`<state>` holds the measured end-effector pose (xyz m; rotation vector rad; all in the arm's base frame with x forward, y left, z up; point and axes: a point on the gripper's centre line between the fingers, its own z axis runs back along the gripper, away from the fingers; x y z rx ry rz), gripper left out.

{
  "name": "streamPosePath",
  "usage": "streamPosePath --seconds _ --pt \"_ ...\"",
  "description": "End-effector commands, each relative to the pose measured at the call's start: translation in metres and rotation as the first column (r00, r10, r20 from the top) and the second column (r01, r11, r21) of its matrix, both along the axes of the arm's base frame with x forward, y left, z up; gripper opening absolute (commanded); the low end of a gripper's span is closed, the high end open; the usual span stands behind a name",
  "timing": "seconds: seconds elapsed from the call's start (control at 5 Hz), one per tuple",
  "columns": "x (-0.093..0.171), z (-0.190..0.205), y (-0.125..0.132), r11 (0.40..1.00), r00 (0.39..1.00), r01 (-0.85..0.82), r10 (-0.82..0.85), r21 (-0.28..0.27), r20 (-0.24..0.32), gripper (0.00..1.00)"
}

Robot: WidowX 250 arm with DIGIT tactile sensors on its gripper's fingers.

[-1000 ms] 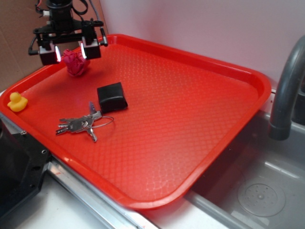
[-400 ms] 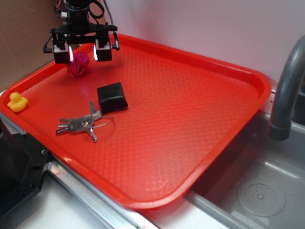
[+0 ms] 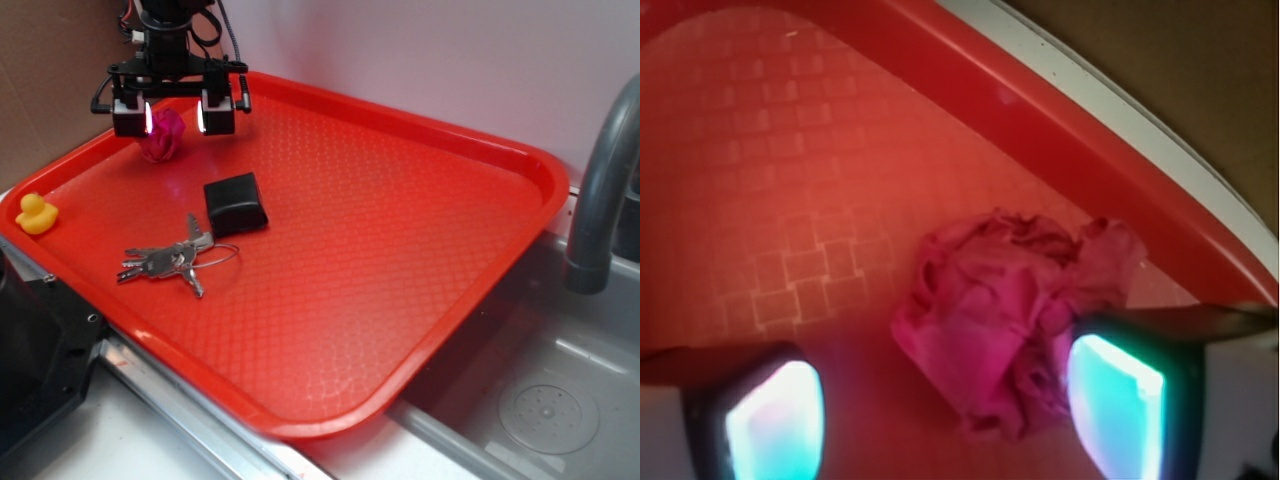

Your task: Grab the red paper.

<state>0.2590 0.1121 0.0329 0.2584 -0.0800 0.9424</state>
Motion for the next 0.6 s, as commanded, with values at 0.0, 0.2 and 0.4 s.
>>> streamPosePath --seconds 0.0,0.2,0.4 --pt "0.0142 -0.0004 0.0047 0.997 0.999 0.046 -0.046 0.057 0.002 1.0" --pt "0.011 -0.0045 0.0073 0.997 0.999 0.042 -0.042 0.061 -0.012 1.0" --pt "0.0058 -0.0076 0.0128 0.998 1.0 0.021 -0.02 0.059 -0.023 1.0"
